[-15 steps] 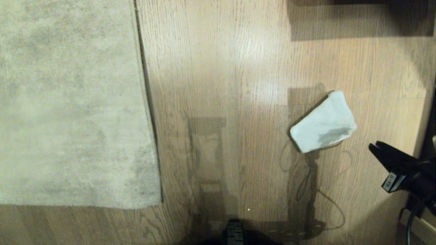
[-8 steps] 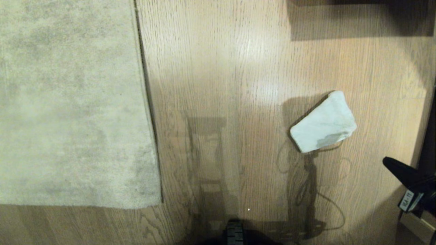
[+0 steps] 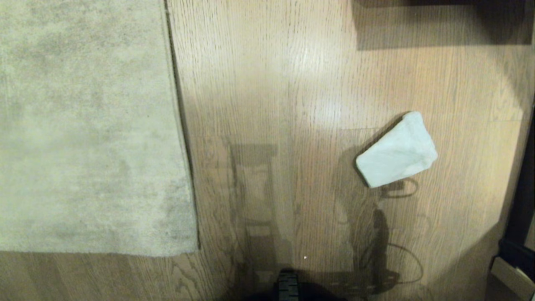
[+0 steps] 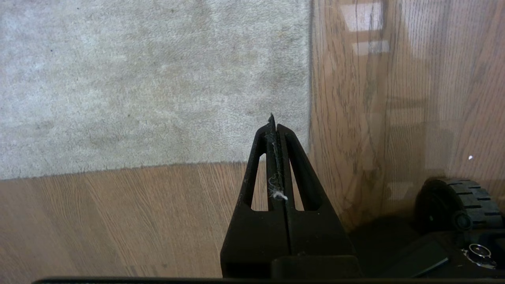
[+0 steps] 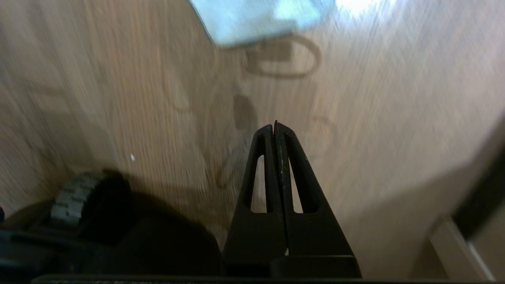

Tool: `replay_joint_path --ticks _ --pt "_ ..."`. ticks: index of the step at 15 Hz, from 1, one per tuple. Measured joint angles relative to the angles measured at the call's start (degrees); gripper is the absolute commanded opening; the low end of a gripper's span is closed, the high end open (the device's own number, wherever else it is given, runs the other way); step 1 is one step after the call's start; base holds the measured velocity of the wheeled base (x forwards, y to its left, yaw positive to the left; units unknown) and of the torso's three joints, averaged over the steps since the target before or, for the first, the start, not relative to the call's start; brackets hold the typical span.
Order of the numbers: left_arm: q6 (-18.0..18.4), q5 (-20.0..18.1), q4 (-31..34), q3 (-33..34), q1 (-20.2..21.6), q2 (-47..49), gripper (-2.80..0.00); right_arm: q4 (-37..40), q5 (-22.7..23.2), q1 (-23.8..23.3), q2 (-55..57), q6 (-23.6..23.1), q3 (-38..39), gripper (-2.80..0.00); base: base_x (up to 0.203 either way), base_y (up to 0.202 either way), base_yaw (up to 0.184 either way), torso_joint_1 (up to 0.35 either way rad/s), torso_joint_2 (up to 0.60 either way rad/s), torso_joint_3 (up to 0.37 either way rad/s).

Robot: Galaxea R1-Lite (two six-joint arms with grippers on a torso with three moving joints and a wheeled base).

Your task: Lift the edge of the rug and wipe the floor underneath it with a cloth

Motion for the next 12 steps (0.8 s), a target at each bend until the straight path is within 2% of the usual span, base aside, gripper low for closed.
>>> replay_joint_path --ticks 4,9,12 --pt "0.0 0.0 0.0 0.0 0.0 0.0 -2.8 15.2 0.5 -2.1 -14.6 0.8 0.0 -2.8 0.0 0.0 0.0 0.0 0.0 0.0" --pt "0.0 0.0 0.0 0.0 0.0 0.0 -2.8 37.0 2.4 -1.0 -35.6 2.9 -3.1 -2.8 0.0 0.0 0.0 0.0 0.0 0.0" --pt "-0.1 0.0 0.0 0.0 0.0 0.0 -2.8 40.6 -1.7 -0.6 -41.8 6.5 -4.0 -2.8 0.0 0.0 0.0 0.0 0.0 0.0"
